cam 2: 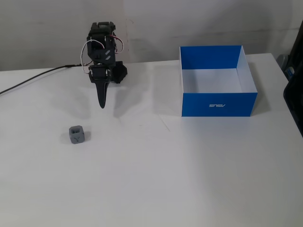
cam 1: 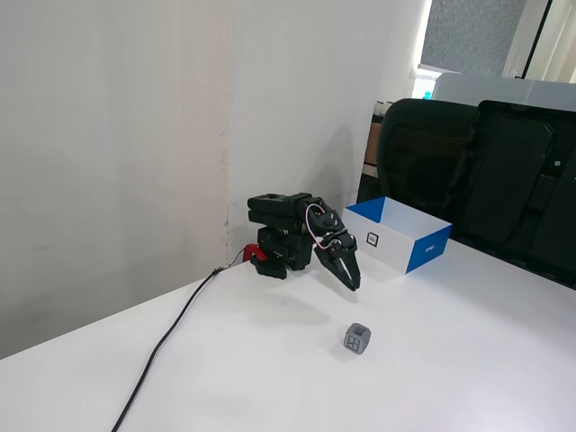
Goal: Grasp the gray block and put it in the box.
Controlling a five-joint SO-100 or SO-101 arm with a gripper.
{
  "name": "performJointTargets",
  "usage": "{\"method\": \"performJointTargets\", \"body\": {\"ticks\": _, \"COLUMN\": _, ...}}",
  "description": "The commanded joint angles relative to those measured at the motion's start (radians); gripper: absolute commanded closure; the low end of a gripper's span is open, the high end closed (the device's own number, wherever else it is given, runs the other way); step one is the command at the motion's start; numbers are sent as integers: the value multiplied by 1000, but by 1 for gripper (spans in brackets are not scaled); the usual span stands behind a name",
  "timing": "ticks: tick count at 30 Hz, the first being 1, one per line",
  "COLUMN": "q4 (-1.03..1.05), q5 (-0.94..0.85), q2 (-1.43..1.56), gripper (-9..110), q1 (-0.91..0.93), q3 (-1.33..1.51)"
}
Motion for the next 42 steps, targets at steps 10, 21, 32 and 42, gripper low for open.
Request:
{"method": "performJointTargets", "body": {"ticks": 10, "q4": -6, "q5": 9, "q2": 17, "gripper": 101, "q1": -5, "q3": 54}}
{"method": "performJointTargets", "body": {"ticks": 21, "q4": 89, "q5": -3, "q2": -31, "gripper": 101, "q1": -46, "q3": -104}}
{"method": "performJointTargets", "body": {"ticks": 32, "q4": 64, "q5": -6, "q2": -664, "gripper": 101, "q1": -138, "q3": -561}}
{"method": "performJointTargets", "body": {"ticks": 42, "q4": 199, "q5": -152, "q2": -900, "gripper": 101, "q1": -224, "q3": -841}}
